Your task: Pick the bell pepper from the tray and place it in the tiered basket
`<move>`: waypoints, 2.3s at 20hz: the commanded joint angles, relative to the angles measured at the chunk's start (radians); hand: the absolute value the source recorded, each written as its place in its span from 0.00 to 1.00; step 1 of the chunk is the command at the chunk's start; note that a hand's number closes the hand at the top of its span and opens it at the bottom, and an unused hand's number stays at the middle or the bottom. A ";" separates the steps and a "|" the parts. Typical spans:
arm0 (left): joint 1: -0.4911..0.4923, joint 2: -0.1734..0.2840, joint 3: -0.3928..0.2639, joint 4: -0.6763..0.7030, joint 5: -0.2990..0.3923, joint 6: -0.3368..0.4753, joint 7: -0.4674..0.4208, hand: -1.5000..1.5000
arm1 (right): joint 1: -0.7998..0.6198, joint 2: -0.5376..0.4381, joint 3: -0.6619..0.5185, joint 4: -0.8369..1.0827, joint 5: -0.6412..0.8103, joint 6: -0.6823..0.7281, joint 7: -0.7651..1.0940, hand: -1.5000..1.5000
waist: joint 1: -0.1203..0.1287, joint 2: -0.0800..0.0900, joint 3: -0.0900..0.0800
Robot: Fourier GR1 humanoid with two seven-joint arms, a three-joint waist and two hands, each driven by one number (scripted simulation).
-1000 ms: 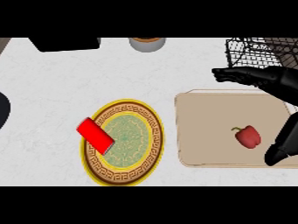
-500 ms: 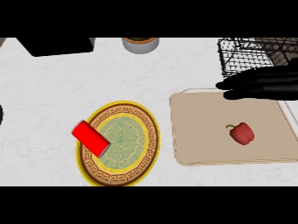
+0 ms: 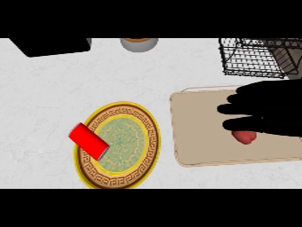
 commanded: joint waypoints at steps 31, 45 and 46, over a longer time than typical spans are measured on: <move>-0.589 -0.293 -0.117 -0.156 -0.011 -0.021 -0.148 0.50 | 0.144 -0.184 0.199 -0.320 0.555 -0.118 -0.085 0.00 | 0.034 0.058 0.002; -0.845 -0.422 -0.174 0.046 -0.103 -0.019 -0.077 0.50 | 0.562 -0.286 0.125 0.067 0.985 -0.674 -0.425 0.00 | 0.124 0.049 -0.008; -0.864 -0.412 -0.174 -0.009 -0.114 -0.014 0.004 0.50 | 0.593 -0.270 0.109 0.034 0.986 -0.667 -0.406 0.00 | 0.125 0.047 -0.008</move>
